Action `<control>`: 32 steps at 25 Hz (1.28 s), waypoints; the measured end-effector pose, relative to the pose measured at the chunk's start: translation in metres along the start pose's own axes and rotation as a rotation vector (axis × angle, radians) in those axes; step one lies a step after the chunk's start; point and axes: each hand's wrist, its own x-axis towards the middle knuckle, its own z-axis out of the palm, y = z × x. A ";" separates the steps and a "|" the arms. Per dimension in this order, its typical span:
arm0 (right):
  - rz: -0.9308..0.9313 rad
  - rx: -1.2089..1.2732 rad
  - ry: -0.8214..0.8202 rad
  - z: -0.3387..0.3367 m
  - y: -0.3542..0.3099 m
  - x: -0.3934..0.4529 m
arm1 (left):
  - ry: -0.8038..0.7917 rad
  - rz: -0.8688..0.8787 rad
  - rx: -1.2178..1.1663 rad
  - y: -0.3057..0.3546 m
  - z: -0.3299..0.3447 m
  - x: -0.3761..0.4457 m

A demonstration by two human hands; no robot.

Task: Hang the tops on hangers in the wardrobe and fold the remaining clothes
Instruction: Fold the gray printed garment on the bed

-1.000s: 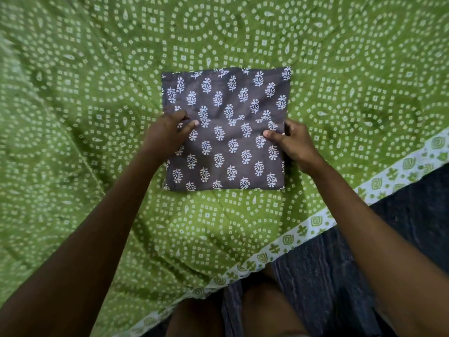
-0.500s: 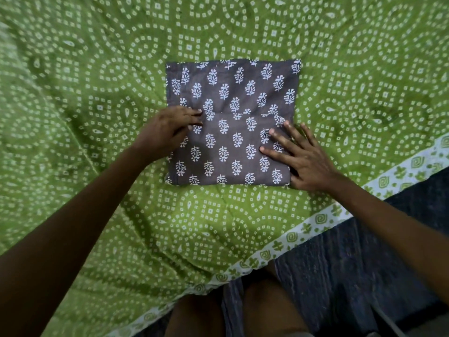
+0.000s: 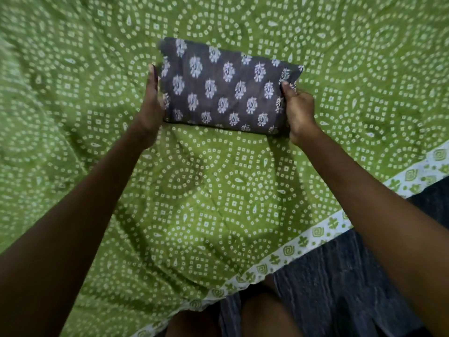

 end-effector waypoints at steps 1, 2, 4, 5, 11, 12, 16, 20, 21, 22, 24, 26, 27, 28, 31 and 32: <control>-0.006 -0.019 0.056 0.002 0.004 0.004 | 0.026 -0.007 0.015 0.001 0.008 0.001; -0.045 -0.075 0.086 0.002 0.007 0.005 | 0.096 -0.008 0.098 -0.004 0.013 0.005; -0.202 -0.289 0.116 0.001 0.011 0.002 | 0.295 0.005 0.358 -0.013 0.018 0.013; -0.265 -0.431 0.156 -0.003 0.014 -0.002 | 0.361 -0.013 0.451 -0.018 0.020 0.013; -0.361 -1.113 0.233 -0.026 0.037 -0.021 | 0.433 -0.080 0.890 -0.051 0.040 -0.045; -0.339 -1.087 0.271 -0.028 0.034 -0.021 | 0.454 -0.134 0.873 -0.053 0.039 -0.051; -0.559 -0.869 0.561 -0.017 0.023 -0.024 | 0.637 0.099 0.986 -0.032 0.052 -0.056; -0.875 -1.074 -0.113 0.034 0.054 -0.044 | 0.165 0.661 1.090 -0.034 0.087 -0.015; -0.935 -1.193 -0.232 0.037 0.061 -0.039 | 0.102 0.656 1.189 -0.044 0.084 -0.004; -0.986 -1.302 -0.248 0.034 0.066 -0.026 | 0.115 0.651 1.300 -0.056 0.078 0.006; -0.912 -1.362 -0.096 0.025 0.064 0.001 | 0.286 0.613 1.404 -0.072 0.066 0.016; -0.624 -1.262 0.135 0.012 0.052 0.020 | 0.508 0.398 1.245 -0.075 0.058 0.009; -0.491 -1.178 0.223 0.009 0.049 0.021 | 0.609 0.272 1.105 -0.073 0.060 0.003; -0.407 -1.106 0.293 0.011 0.047 0.015 | 0.670 0.168 0.987 -0.070 0.065 -0.005; -0.271 -0.989 0.384 0.021 0.053 -0.026 | 0.686 0.006 0.891 -0.063 0.084 -0.033; -0.201 -0.917 0.378 0.021 0.057 -0.033 | 0.678 -0.034 0.814 -0.060 0.084 -0.035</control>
